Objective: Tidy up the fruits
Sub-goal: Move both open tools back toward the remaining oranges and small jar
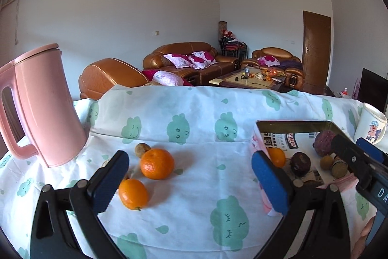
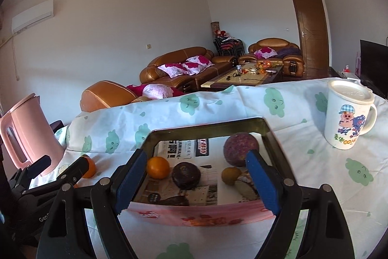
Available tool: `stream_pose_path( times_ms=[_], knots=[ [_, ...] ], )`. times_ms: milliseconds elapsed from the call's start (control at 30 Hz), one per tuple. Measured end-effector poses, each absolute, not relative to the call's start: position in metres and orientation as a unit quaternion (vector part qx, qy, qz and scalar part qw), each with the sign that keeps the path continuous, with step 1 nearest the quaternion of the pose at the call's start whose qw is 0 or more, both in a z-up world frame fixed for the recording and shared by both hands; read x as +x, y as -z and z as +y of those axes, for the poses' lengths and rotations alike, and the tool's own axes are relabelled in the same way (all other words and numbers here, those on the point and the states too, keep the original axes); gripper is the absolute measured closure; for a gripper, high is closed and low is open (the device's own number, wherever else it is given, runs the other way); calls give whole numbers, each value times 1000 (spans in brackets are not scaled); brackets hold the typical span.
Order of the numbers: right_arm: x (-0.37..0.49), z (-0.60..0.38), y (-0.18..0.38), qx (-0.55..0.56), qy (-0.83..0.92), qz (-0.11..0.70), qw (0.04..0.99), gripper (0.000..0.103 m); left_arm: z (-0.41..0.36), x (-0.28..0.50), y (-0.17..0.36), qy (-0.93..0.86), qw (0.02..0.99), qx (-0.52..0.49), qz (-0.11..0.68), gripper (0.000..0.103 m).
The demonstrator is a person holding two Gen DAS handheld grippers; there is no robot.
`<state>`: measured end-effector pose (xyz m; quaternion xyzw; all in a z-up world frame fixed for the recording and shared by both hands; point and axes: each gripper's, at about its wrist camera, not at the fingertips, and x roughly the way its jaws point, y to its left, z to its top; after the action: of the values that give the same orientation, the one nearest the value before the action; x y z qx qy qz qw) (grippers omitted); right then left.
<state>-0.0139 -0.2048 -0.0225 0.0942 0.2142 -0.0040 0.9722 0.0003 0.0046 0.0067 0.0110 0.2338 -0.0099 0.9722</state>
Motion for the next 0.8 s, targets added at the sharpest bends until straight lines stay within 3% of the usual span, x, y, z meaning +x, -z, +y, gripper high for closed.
stream_pose_path(
  times_ms=[500, 800],
  knots=[
    [9, -109, 27, 61, -79, 239, 966, 18, 96, 20, -1, -59, 965, 0, 255, 0],
    [21, -45, 38, -13, -145, 292, 945, 18, 174, 31, -4, -128, 950, -48, 280, 0]
  ],
)
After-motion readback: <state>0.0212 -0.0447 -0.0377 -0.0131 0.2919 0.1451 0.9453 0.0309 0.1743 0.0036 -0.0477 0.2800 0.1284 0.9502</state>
